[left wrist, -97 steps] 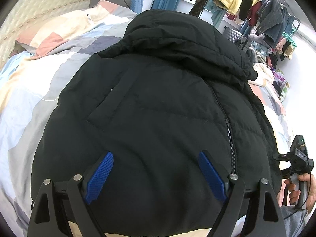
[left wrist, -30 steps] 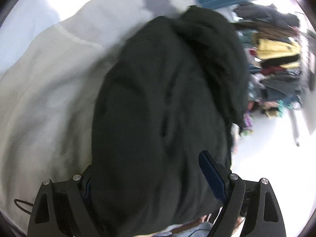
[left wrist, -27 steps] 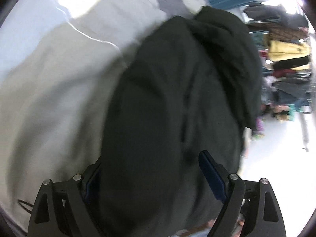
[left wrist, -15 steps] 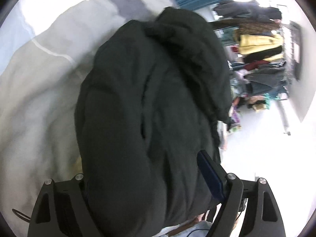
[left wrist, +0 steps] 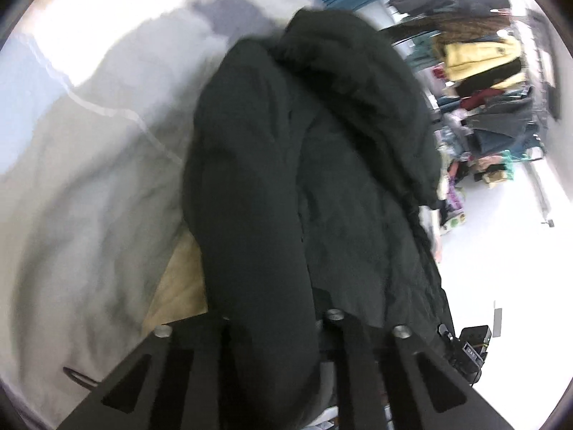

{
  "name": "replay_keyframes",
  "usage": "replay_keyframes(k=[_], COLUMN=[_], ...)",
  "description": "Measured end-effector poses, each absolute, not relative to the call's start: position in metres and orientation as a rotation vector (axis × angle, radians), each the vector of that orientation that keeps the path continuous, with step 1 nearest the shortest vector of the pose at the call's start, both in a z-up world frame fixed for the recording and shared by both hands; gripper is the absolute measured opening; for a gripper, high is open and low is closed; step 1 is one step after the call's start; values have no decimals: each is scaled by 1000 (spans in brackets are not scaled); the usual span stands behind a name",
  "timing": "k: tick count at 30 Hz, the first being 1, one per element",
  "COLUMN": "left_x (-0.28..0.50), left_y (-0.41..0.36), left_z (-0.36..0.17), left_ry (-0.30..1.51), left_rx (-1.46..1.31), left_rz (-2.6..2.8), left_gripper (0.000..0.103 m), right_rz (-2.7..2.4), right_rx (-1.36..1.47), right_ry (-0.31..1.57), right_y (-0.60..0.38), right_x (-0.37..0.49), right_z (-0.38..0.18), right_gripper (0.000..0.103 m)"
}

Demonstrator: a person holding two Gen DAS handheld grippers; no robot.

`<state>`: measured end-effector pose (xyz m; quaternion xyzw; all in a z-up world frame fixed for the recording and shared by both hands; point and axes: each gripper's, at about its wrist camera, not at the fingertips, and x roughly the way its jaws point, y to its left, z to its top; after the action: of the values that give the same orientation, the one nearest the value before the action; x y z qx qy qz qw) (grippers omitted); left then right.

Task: Fold large clothes
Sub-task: 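Grasp the jacket hem with both grippers and lift it, then fold the held hem over toward the collar with both grippers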

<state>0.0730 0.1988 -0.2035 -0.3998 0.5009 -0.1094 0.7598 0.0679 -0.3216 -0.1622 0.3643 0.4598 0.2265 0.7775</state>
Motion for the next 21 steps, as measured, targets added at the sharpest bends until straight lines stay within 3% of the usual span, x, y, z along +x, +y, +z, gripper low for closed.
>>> replay_keyframes(k=[12,21], left_x=[-17,-103], left_y=[229,231], left_z=[-87,-31], left_ry=[894,892], left_rx=[-919,-940], left_rz=[-380,-377], left_gripper=[6,6], right_rz=[568,599], right_rx=[773,759], right_ry=[783,740], right_y=[-341,-346], right_x=[-13,-103], right_z=[-87,-43], right_gripper=[7,7])
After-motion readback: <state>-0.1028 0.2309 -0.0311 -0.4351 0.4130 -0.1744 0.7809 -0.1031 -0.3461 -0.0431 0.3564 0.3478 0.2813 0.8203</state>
